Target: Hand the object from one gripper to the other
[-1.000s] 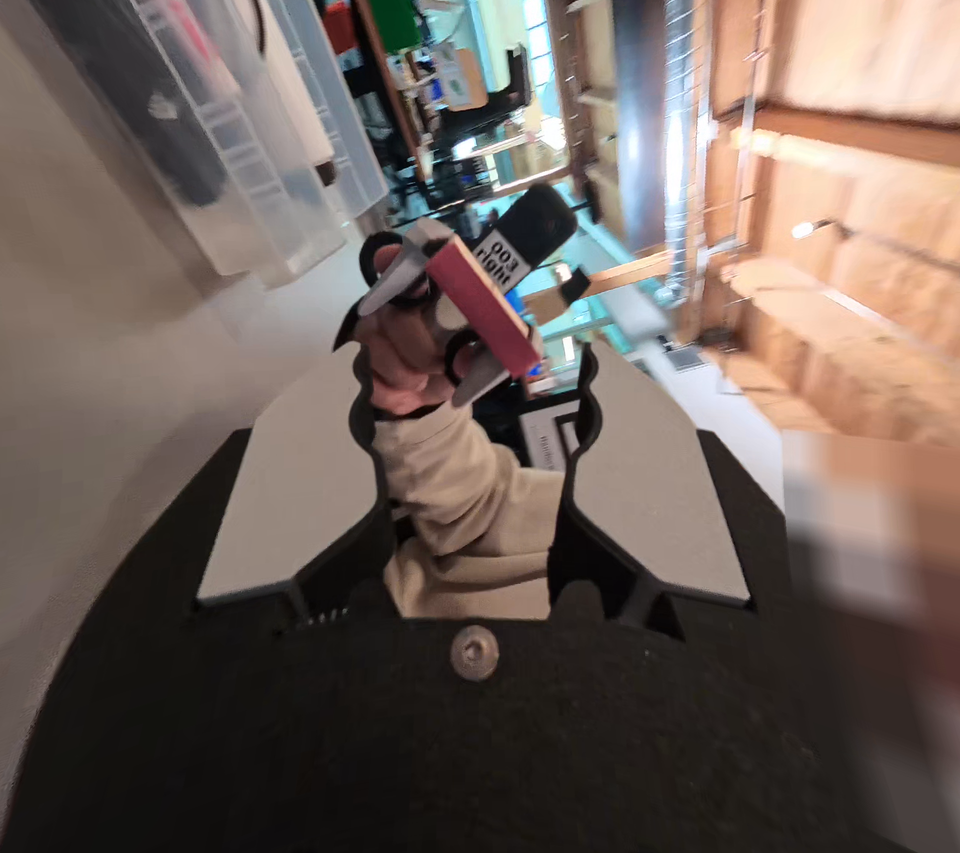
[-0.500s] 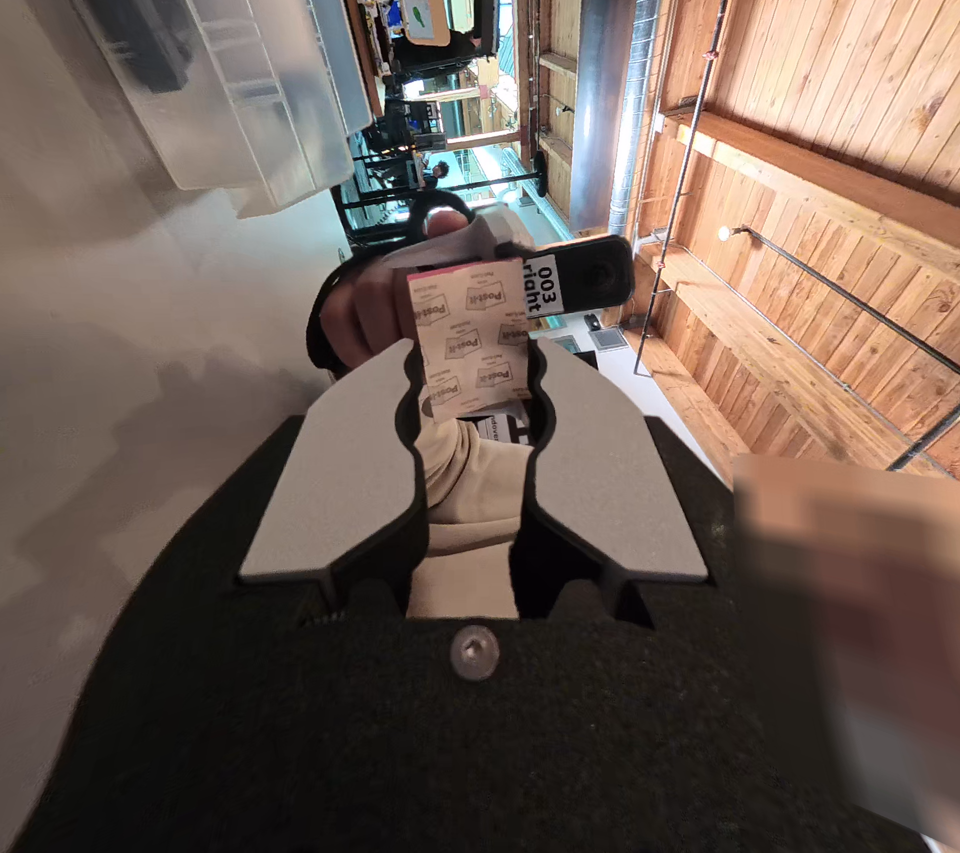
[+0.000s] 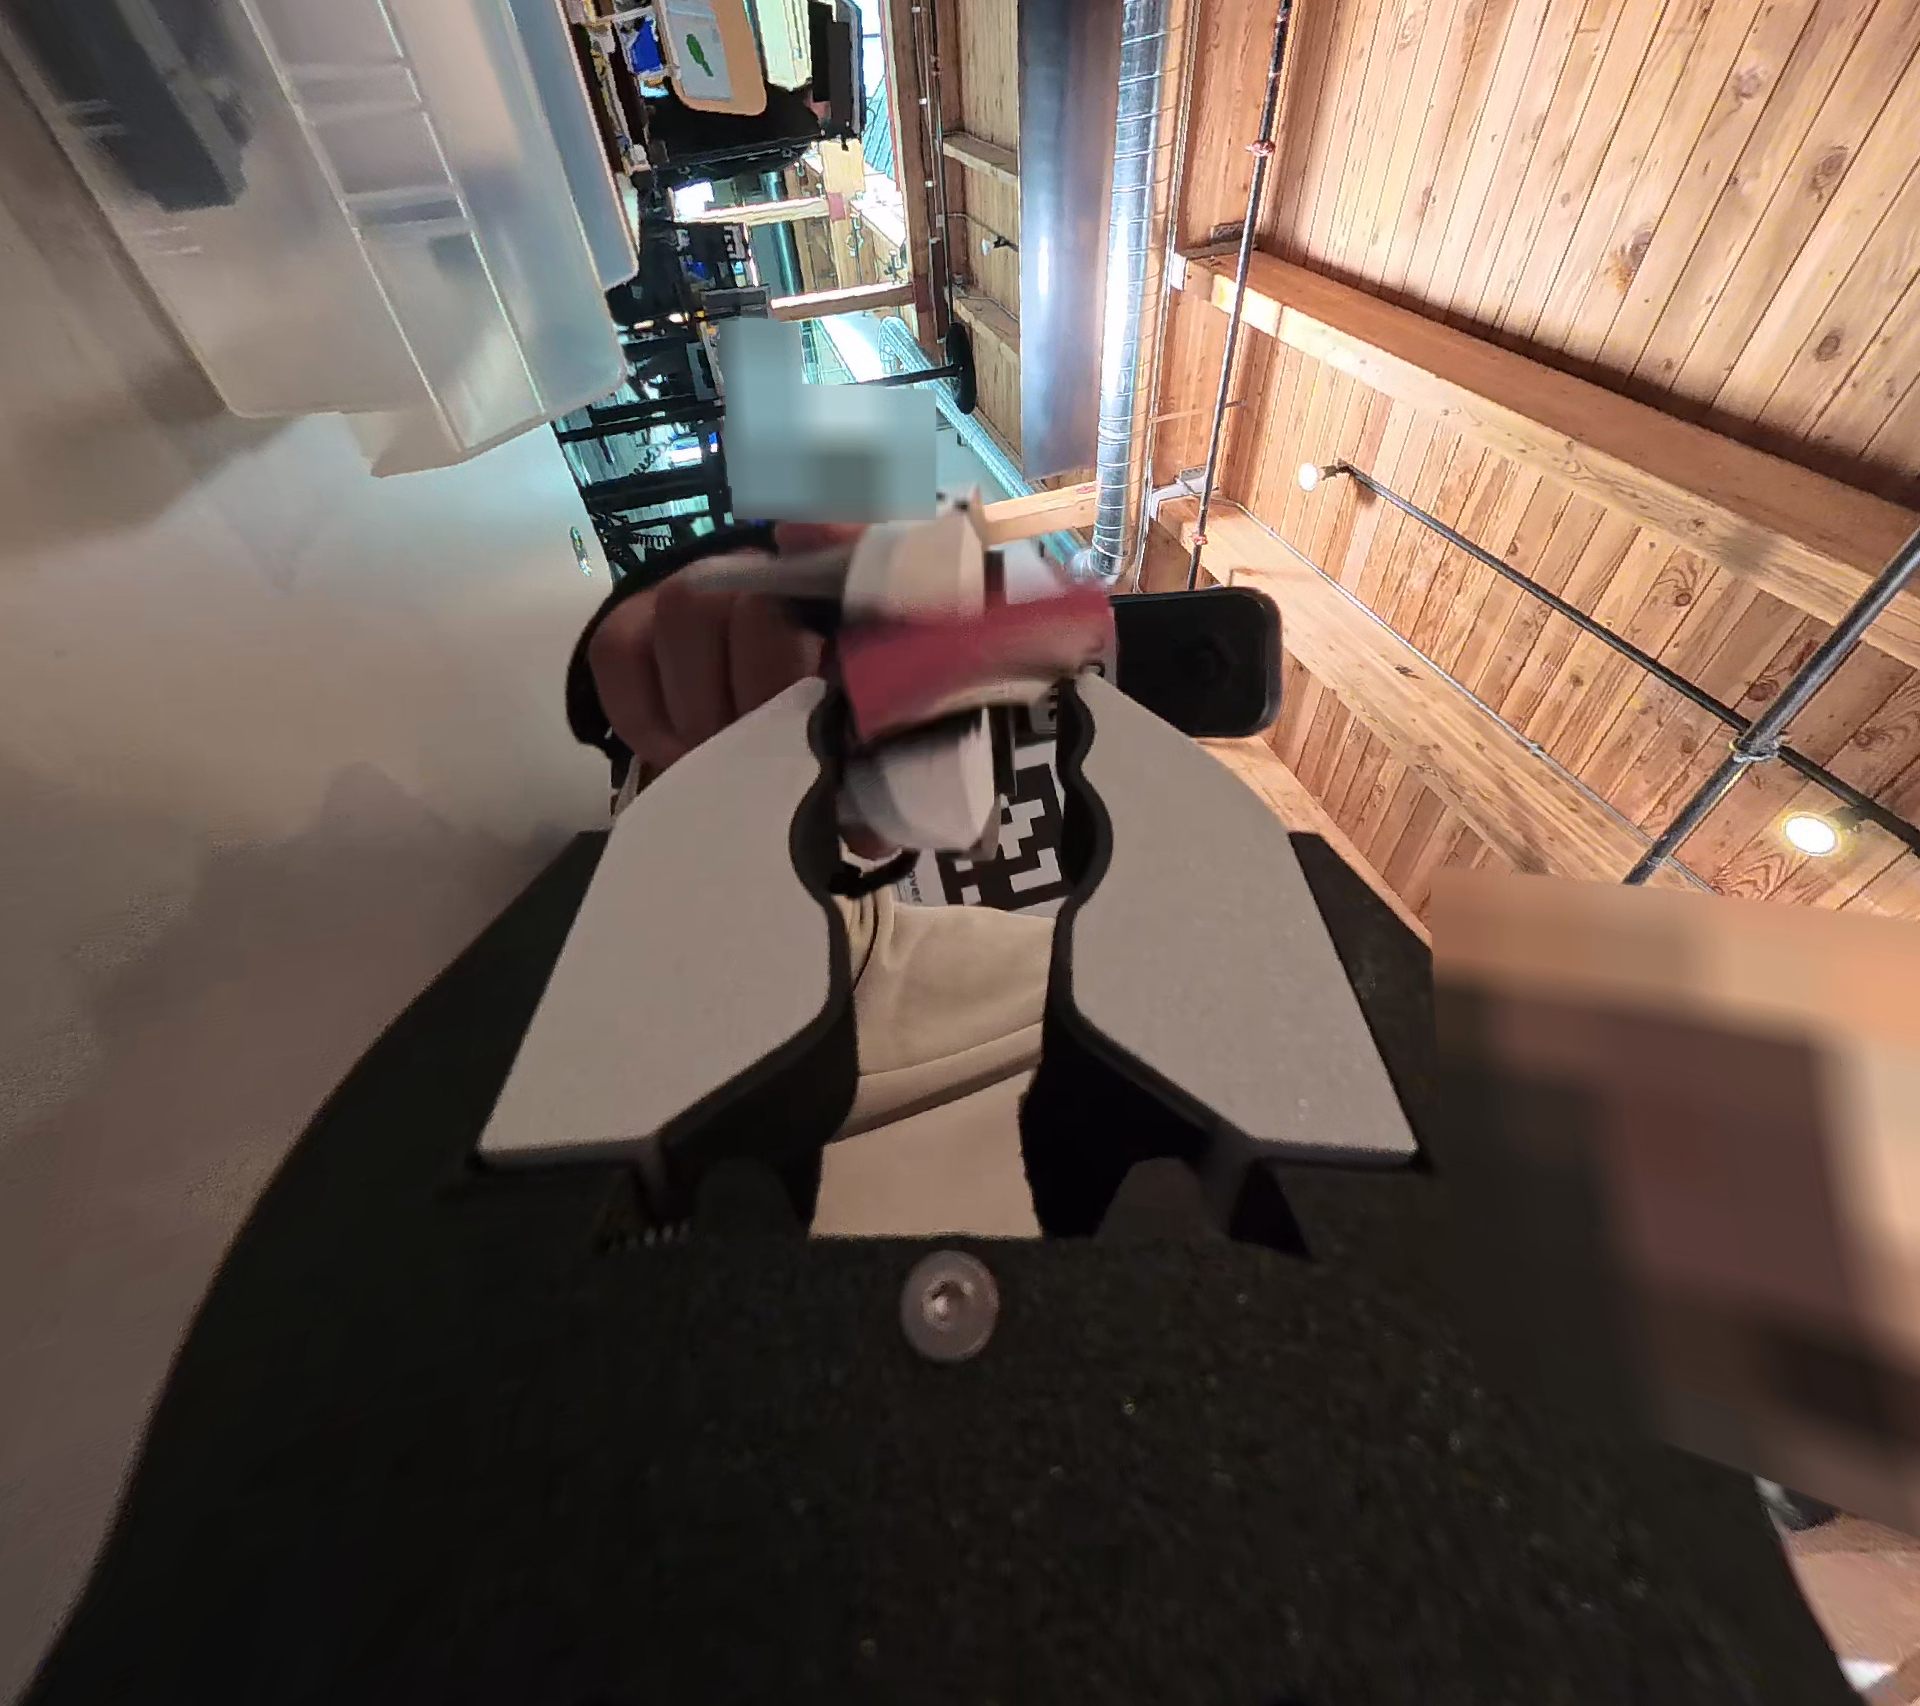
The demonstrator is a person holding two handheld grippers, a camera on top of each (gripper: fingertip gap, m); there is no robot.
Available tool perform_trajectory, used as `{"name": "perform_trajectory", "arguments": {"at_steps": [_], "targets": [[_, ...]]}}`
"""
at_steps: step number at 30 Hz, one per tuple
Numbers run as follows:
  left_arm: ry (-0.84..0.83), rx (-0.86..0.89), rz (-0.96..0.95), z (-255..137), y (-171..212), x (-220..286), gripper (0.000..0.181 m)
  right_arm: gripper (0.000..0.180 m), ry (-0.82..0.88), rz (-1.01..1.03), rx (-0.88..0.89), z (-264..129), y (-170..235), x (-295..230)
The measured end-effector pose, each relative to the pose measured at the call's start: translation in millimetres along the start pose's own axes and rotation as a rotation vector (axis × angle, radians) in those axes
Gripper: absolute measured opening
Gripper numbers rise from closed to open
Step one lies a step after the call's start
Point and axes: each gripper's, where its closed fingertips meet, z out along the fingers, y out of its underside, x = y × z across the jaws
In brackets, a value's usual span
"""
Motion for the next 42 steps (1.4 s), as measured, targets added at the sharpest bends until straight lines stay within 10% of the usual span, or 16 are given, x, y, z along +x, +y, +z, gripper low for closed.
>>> {"name": "perform_trajectory", "arguments": {"at_steps": [11,17,34,42], "targets": [[-0.213,0.000,0.437,-5.5,-10.6,7.6,0.043,0.009,-0.433,0.760,0.093,-10.5,-21.7,-17.1],[-0.350,-0.015,0.623,-14.3,-14.2,4.7,0.009,0.017,-0.504,0.924,0.103,-2.5,-14.1,-18.3],[-0.630,0.059,0.247,-47.8,-19.1,-38.6,0.009,0.075,0.203,-0.368,-0.117,16.6,24.6,-7.0],[-0.450,0.168,0.112,-28.6,-18.5,-23.3,0.009,0.021,0.765,-0.980,-0.179,2.0,11.8,23.0]]}}
